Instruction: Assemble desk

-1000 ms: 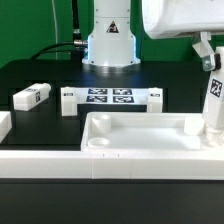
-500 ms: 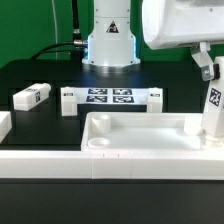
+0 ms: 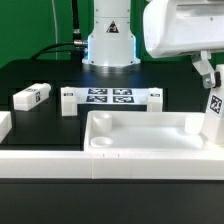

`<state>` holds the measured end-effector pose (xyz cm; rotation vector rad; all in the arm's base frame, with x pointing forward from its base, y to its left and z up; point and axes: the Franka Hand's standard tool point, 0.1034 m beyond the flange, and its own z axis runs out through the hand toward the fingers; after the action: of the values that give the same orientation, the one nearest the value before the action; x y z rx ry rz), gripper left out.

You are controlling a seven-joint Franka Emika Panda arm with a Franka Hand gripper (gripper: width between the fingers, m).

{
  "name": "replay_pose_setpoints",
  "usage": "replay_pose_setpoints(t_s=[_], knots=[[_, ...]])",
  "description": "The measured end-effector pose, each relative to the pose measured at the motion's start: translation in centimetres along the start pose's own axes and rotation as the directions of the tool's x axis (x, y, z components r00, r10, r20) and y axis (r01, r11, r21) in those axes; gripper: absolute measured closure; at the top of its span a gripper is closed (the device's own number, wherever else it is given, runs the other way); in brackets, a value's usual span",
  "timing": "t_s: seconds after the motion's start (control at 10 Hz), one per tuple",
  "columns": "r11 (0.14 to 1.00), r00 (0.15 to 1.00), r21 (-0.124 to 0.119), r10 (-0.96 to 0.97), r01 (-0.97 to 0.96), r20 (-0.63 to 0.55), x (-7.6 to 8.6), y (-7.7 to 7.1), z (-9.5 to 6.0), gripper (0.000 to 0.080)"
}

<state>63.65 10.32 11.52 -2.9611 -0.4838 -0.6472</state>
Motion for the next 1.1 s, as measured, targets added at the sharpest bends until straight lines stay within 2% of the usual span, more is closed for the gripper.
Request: replay_pose_setpoints(t_s=[0.5, 0.6, 0.7, 0.8, 1.1], knots=[[1.0, 0.999, -0.008, -0.001, 0.0, -0.036, 0.23, -0.04, 0.1, 0.0508], [1.0, 0.999, -0.008, -0.001, 0.0, -0.036, 0.22, -0.04, 0.1, 0.0296], [1.0, 0.999, -0.008, -0.001, 0.0, -0.036, 0.22, -0.05, 0.11, 0.0296], [1.0, 0.999, -0.008, -0.001, 0.0, -0.036, 0.22, -0.05, 0.11, 0.0178], [1.0, 1.0, -0.008, -0.002, 0.002, -0.029, 0.62, 0.04, -0.63, 0.0152]])
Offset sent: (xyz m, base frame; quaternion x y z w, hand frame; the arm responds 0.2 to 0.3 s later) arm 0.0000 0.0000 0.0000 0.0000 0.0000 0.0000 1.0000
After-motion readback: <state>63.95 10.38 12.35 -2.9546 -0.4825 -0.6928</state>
